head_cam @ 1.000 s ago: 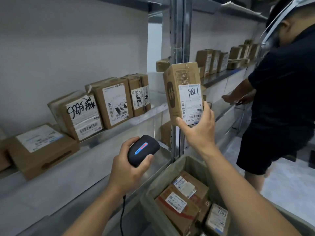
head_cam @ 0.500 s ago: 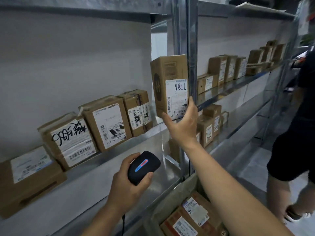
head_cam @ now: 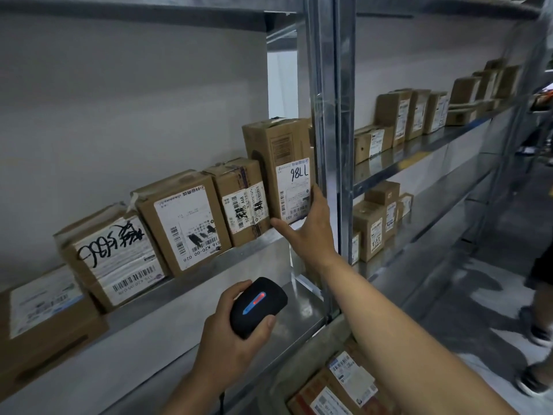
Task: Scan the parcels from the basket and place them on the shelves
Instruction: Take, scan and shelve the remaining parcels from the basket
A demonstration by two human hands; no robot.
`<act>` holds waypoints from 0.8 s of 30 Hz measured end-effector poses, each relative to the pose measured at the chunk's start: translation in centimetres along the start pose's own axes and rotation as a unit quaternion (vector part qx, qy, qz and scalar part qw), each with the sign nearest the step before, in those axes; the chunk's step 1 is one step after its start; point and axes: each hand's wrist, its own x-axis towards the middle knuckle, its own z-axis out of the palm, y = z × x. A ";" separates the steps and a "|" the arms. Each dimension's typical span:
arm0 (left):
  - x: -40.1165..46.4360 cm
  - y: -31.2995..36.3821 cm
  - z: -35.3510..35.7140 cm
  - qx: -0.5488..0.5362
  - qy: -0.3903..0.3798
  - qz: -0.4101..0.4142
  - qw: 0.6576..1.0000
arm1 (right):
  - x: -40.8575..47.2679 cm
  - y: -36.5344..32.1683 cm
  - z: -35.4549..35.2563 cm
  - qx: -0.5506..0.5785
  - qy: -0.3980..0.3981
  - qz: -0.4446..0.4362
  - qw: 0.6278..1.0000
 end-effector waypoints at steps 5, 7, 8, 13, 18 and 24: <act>-0.2 -0.2 0.4 0.002 0.006 -0.012 1.000 | 0.7 0.1 0.2 -0.012 -0.014 -0.012 1.000; -0.3 -0.2 0.6 0.003 0.012 -0.018 1.000 | 1.0 0.1 0.1 -0.018 -0.015 -0.017 1.000; -0.4 -0.2 0.7 0.005 0.015 -0.022 1.000 | 1.0 0.2 0.0 -0.020 -0.015 -0.017 1.000; -0.4 -0.5 1.2 0.020 0.017 -0.024 0.999 | -0.2 0.5 -0.9 -0.034 -0.021 -0.014 0.999; 0.2 0.3 2.6 0.023 -0.004 -0.004 1.000 | -2.1 0.8 -3.3 -0.066 -0.018 0.001 0.998; -0.1 0.5 4.3 -0.001 -0.034 0.020 0.999 | -6.2 2.3 -7.7 -0.132 -0.005 0.037 0.991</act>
